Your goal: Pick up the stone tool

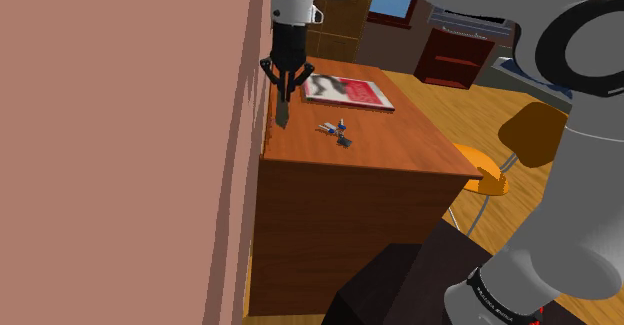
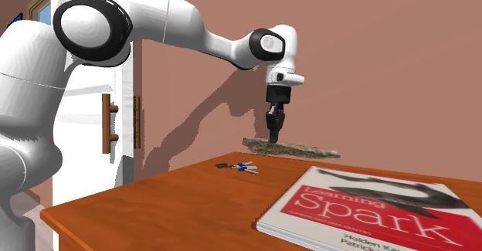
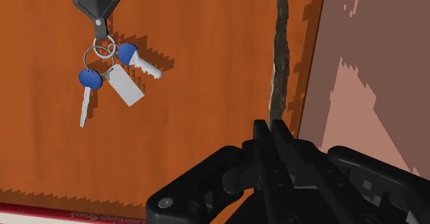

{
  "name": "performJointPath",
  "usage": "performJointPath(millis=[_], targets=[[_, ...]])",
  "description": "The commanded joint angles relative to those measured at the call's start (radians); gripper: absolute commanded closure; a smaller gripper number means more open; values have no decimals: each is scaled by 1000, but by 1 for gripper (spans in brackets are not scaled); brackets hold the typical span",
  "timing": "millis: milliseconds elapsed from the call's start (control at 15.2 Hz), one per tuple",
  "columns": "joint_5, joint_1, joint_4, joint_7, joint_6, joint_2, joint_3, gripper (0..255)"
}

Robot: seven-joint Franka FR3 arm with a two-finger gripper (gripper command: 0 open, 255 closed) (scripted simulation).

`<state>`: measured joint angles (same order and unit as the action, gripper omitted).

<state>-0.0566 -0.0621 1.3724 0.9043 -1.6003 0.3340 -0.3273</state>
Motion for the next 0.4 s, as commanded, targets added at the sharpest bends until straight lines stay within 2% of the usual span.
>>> performJointPath(millis=[0,330], targets=[[-1,-3,-30,2,28,3,-1,255],[-3,-8,-87,4,76,13,-2,255]])
